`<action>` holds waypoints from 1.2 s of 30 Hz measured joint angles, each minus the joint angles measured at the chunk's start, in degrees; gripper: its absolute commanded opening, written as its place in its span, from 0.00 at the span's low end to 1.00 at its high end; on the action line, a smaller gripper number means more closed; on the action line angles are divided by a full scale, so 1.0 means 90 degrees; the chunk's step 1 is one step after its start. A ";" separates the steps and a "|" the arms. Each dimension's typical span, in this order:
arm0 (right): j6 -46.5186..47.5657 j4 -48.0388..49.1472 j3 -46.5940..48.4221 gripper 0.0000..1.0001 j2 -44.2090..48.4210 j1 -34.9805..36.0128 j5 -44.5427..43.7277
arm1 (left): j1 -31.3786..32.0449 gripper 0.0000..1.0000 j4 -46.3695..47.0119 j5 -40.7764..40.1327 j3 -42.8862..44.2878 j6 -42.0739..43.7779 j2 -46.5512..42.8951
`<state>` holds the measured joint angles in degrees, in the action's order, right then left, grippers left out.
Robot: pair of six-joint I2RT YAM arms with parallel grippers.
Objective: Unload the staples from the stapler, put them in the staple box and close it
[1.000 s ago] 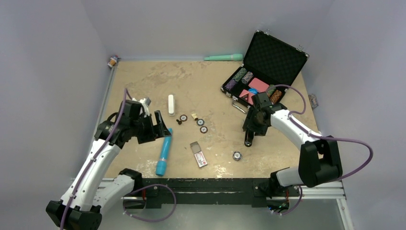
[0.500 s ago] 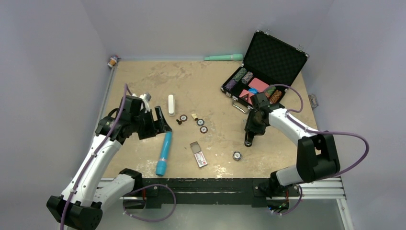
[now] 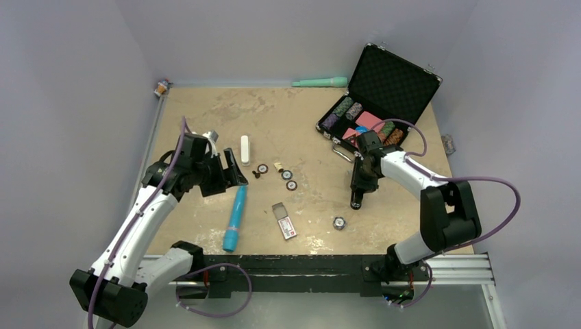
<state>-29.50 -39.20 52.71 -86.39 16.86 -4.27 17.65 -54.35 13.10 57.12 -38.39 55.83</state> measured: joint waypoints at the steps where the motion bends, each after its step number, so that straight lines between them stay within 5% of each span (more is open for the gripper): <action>1: 0.0024 0.0005 0.0002 0.38 -0.0044 0.0000 0.0034 | 0.0012 0.82 0.0007 -0.0002 0.0015 -0.0005 0.0046; 11: 0.0141 0.0061 0.0002 0.46 -0.0396 0.0000 0.0100 | 0.0019 0.82 0.0044 -0.0010 0.0257 0.0036 0.0231; 13: 0.0141 0.0061 0.0002 0.41 -0.0396 0.0000 0.0100 | 0.0019 0.82 0.0046 -0.0010 0.0257 0.0053 0.0233; 20: 0.0168 0.0073 0.0002 0.00 -0.0396 0.0010 0.0090 | 0.0019 0.82 0.0119 -0.0007 0.0257 0.0051 0.0233; 36: 0.0401 -0.0452 0.1163 0.00 0.0250 0.0223 0.1294 | 0.0019 0.83 0.0117 0.0347 0.0393 0.0107 -0.0512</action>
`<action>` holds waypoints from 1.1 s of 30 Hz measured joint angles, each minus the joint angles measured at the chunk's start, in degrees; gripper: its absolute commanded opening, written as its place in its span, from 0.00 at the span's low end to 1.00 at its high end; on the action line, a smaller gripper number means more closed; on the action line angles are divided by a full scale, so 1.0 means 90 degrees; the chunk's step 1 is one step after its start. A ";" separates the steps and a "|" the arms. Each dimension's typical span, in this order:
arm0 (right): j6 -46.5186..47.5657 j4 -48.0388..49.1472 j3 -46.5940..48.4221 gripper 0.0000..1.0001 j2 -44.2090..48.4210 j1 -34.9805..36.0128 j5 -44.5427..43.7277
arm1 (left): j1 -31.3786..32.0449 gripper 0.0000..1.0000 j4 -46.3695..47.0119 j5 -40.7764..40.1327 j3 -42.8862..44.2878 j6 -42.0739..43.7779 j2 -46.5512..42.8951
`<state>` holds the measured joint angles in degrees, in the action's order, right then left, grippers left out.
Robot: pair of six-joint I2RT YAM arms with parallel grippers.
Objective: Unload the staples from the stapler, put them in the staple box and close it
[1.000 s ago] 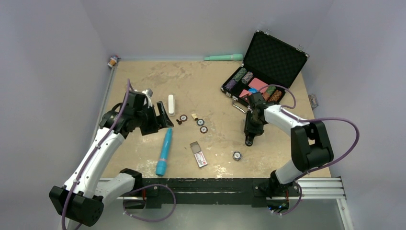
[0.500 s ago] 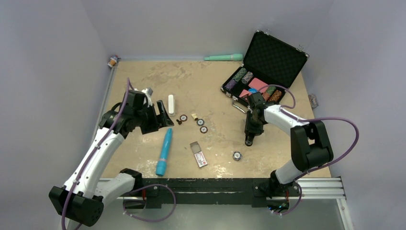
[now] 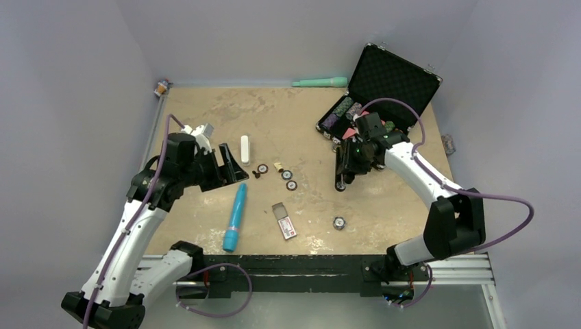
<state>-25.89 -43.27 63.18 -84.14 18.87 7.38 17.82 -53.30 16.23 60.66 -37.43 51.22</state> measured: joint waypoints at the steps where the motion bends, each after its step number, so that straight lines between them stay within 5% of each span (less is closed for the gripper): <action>1: 0.0000 0.0022 0.0070 0.00 0.0036 0.0000 0.0095 | 0.0000 0.83 0.0049 0.0063 0.0000 0.0000 -0.0051; 7: -0.0046 0.0148 0.0355 0.00 0.0187 0.0000 0.1083 | 0.0000 0.85 0.0950 0.0789 -0.0189 -0.0187 -0.0138; 21: -0.0177 0.0925 0.0996 0.00 0.0194 0.0017 0.3677 | 0.0024 0.87 0.5603 0.2820 -0.1127 -0.1462 0.0636; 27: -0.0826 0.1824 0.1161 0.00 0.0216 0.0017 0.4762 | 0.0097 0.87 0.7446 0.3271 -0.1214 -0.2234 0.1411; 33: -0.1792 0.3101 0.1171 0.00 0.0444 0.0024 0.5525 | 0.0447 0.86 0.8121 0.3417 -0.1083 -0.2618 0.1790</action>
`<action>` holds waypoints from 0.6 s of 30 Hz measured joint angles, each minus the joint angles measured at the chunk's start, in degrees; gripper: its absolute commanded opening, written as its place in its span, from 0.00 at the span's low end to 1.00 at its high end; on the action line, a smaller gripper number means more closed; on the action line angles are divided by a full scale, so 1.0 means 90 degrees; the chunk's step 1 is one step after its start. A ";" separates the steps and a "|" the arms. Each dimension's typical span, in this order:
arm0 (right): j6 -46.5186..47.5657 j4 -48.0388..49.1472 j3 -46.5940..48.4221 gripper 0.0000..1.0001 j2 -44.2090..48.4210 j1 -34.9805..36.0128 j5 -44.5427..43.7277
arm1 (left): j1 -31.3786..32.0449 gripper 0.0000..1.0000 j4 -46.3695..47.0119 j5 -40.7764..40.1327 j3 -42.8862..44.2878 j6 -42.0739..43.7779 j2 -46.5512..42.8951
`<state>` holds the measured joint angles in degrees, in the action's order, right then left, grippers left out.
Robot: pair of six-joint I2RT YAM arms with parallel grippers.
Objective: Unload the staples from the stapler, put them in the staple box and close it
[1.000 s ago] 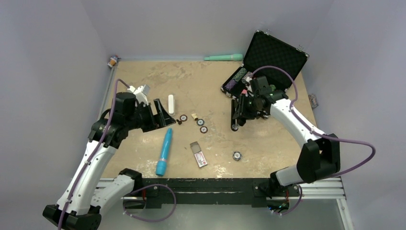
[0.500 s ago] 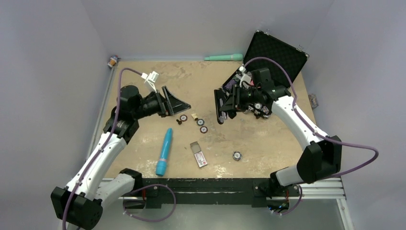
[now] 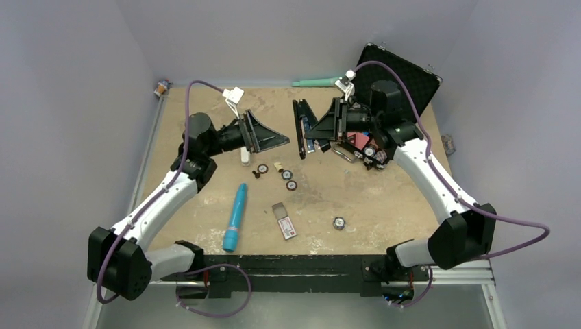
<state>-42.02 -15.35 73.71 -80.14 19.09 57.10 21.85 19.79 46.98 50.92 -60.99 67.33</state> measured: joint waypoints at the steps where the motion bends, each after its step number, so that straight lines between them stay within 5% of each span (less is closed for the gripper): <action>1: -0.0187 0.0255 0.0002 0.00 0.0041 0.0000 0.0117 | 0.0056 0.86 0.0051 0.0002 0.0053 -0.0017 0.0017; 18: -0.2021 0.2361 0.0452 0.00 0.0454 0.0002 0.0772 | 0.0826 0.88 0.0515 -0.0605 0.0631 -0.0143 -0.0321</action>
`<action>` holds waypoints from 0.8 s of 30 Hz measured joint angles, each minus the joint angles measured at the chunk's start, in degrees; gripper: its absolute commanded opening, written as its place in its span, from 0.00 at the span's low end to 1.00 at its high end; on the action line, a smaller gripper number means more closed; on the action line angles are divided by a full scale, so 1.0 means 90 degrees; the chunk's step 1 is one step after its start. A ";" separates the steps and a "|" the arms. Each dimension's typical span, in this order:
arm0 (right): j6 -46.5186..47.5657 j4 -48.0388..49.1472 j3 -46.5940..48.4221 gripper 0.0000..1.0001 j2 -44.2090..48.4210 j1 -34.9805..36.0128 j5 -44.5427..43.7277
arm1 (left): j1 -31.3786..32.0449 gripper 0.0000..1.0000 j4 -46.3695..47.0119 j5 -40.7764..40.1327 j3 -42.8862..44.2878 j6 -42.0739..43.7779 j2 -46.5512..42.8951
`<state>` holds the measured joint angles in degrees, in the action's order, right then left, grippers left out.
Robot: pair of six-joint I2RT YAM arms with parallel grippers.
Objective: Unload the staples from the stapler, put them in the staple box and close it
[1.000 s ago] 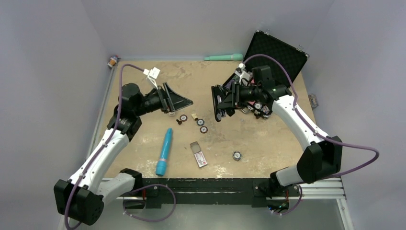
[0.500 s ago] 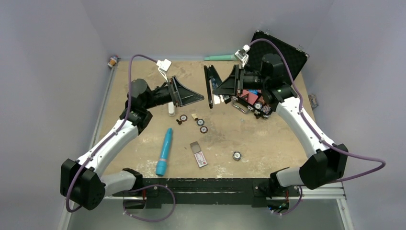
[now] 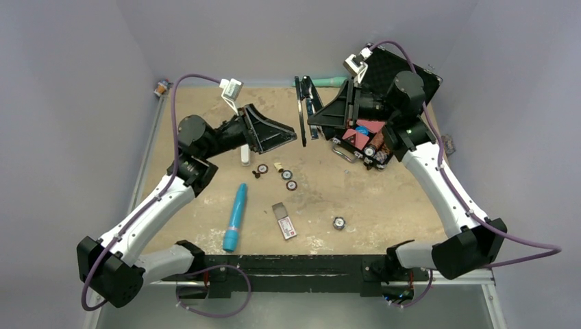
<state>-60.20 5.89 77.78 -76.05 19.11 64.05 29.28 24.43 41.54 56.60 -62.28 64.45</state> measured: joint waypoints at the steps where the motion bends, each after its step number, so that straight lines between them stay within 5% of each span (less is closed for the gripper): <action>1: -0.0049 0.0051 0.0000 0.00 0.0027 0.0000 0.0002 | 0.0056 0.88 -0.0032 -0.0056 0.0066 0.0044 -0.0027; 24: -0.0476 0.0459 0.0039 0.00 0.0066 0.0180 -0.0002 | 0.0770 0.79 -0.0512 -0.0935 0.0707 0.0544 0.0345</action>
<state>-64.49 10.02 78.13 -75.46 20.73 64.03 36.21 19.81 33.12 62.96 -57.39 67.55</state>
